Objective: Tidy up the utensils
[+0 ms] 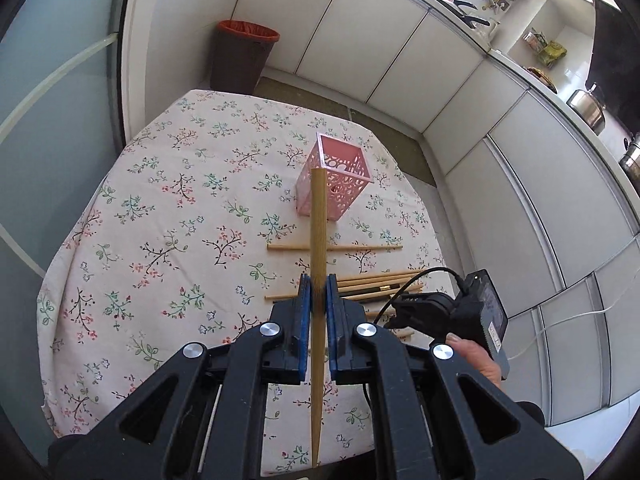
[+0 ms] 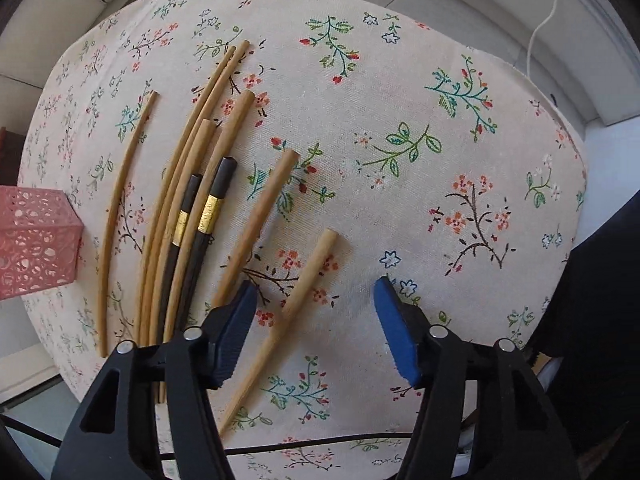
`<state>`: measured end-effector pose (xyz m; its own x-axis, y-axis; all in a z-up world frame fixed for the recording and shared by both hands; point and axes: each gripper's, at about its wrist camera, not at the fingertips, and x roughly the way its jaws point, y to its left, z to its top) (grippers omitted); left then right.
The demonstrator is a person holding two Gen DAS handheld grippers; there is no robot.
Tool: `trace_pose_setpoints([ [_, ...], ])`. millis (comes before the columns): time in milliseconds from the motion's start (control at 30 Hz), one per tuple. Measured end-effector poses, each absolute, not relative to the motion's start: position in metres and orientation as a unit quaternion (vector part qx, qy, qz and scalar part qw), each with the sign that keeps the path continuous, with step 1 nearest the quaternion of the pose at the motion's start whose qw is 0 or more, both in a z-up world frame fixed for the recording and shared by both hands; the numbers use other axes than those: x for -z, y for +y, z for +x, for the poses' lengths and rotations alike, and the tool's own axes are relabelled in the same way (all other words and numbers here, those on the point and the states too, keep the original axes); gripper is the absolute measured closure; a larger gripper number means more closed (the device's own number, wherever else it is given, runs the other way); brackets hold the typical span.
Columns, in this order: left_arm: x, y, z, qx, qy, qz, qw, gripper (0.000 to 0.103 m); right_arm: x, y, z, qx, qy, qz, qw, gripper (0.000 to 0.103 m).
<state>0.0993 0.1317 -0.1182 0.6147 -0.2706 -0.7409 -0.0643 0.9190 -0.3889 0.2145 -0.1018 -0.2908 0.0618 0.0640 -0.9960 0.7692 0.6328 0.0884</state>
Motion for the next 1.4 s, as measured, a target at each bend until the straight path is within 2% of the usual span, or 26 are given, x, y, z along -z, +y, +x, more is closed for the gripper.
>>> trace_pose_setpoints([
  [33,0.118,0.132,0.099,0.058,0.433,-0.191,0.879,0.097,0.29,-0.102,0.214,0.275,0.627,0.331,0.65,0.056],
  [100,0.117,0.13,0.099,0.056,0.432,-0.186,0.881,0.096,0.288,-0.104,0.212,0.276,0.624,0.333,0.65,0.073],
  [267,0.118,0.128,0.101,0.048,0.429,-0.177,0.885,0.096,0.286,-0.127,0.202,0.241,0.613,0.37,0.655,0.095],
  [433,0.111,0.127,0.102,0.041,0.419,-0.173,0.89,0.096,0.285,-0.159,0.177,0.178,0.582,0.421,0.673,0.095],
  [567,0.1,0.124,0.108,0.048,0.406,-0.169,0.897,0.096,0.258,-0.178,0.168,0.131,0.545,0.433,0.706,0.095],
  [767,0.066,0.11,0.139,0.061,0.356,-0.15,0.92,0.096,0.142,-0.191,0.188,0.041,0.415,0.428,0.802,0.095],
  [900,0.041,0.101,0.172,0.052,0.311,-0.142,0.938,0.096,0.058,-0.189,0.208,-0.006,0.314,0.384,0.868,0.095],
  [1000,0.022,0.095,0.2,0.043,0.275,-0.141,0.95,0.096,0.016,-0.189,0.223,-0.035,0.264,0.344,0.9,0.095],
  [1133,0.013,0.09,0.236,0.019,0.245,-0.127,0.961,0.096,-0.005,-0.18,0.251,-0.071,0.25,0.32,0.911,0.095],
  [1367,0.04,0.088,0.283,0.006,0.269,-0.112,0.956,0.096,0.004,-0.149,0.294,-0.108,0.272,0.282,0.914,0.095],
  [1400,0.047,0.087,0.286,0.009,0.273,-0.108,0.956,0.09,0.007,-0.145,0.295,-0.111,0.277,0.275,0.914,0.095],
])
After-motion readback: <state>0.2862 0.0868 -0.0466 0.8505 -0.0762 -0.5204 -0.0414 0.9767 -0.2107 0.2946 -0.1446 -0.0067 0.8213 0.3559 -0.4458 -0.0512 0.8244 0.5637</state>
